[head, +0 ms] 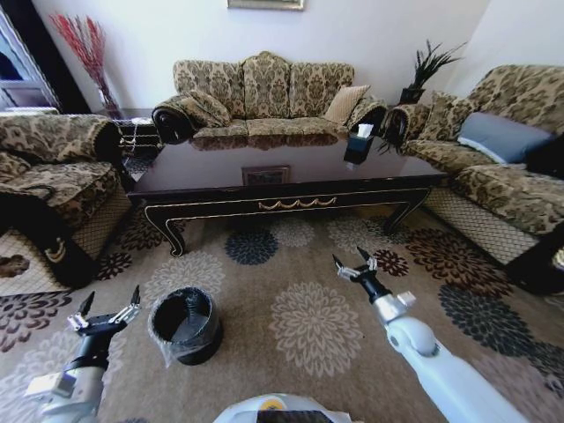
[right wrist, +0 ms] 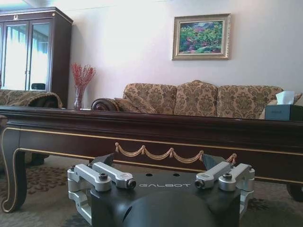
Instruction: Move to the front of the table and pick up the trash from the floor, then place it into the trash bin.
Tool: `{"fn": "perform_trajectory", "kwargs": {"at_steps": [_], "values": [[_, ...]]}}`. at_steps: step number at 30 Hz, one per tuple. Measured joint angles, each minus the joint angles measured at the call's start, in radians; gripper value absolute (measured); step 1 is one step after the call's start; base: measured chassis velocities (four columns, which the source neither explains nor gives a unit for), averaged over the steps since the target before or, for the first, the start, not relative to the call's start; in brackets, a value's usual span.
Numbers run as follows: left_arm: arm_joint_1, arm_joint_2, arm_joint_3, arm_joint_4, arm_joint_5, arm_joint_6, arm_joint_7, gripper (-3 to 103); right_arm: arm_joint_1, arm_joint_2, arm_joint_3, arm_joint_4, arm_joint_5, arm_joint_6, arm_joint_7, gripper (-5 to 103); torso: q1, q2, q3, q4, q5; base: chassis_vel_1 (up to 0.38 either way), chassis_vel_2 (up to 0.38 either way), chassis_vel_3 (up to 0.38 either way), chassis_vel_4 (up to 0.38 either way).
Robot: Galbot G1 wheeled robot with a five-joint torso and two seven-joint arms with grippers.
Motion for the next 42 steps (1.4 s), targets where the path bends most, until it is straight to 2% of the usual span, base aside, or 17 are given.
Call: {"fn": "perform_trajectory", "kwargs": {"at_steps": [13, 15, 18, 24, 34, 36, 40, 42], "values": [[-0.004, -0.025, 0.030, -0.004, 0.032, 0.009, -0.009, 100, -0.038, 0.015, 0.024, -0.003, -0.024, 0.028, -0.022, 100, 0.000, 0.000, 0.000, -0.0001, 0.0009, 0.017, -0.319, -0.019, 0.328], [-0.008, -0.023, 0.030, 0.005, 0.034, 0.009, -0.011, 100, -0.034, 0.016, 0.019, -0.011, -0.025, 0.029, -0.022, 100, 0.000, 0.000, 0.000, -0.0003, -0.0001, 0.196, -0.423, -0.156, 0.394], [-0.012, -0.019, 0.030, 0.008, 0.033, 0.012, -0.013, 100, -0.029, 0.019, 0.013, -0.019, -0.025, 0.030, -0.022, 100, 0.000, 0.000, 0.000, 0.0000, 0.0005, 0.250, -0.344, -0.220, 0.355], [-0.029, -0.005, 0.038, 0.024, 0.032, 0.026, -0.018, 100, -0.017, 0.027, 0.004, -0.044, -0.027, 0.039, -0.023, 100, 0.000, 0.000, 0.000, 0.0000, -0.0005, 0.355, -0.297, -0.356, 0.281], [-0.057, 0.019, 0.058, 0.040, 0.035, 0.050, -0.022, 100, -0.017, 0.026, 0.012, -0.067, -0.024, 0.050, -0.023, 100, 0.000, 0.000, 0.000, -0.0001, 0.0005, 0.463, -0.262, -0.461, 0.272], [-0.060, 0.023, 0.059, 0.043, 0.035, 0.051, -0.022, 100, -0.018, 0.027, 0.015, -0.068, -0.023, 0.053, -0.023, 100, 0.000, 0.000, 0.000, 0.0001, -0.0006, 0.473, -0.250, -0.480, 0.256], [-0.062, 0.027, 0.061, 0.046, 0.035, 0.051, -0.023, 100, -0.020, 0.028, 0.016, -0.073, -0.024, 0.056, -0.023, 100, 0.000, 0.000, 0.000, 0.0000, 0.0006, 0.461, -0.247, -0.453, 0.251], [-0.062, 0.027, 0.062, 0.046, 0.035, 0.051, -0.023, 100, -0.020, 0.029, 0.017, -0.078, -0.024, 0.060, -0.023, 100, 0.000, 0.000, 0.000, 0.0000, -0.0006, 0.397, -0.264, -0.420, 0.284]]}}
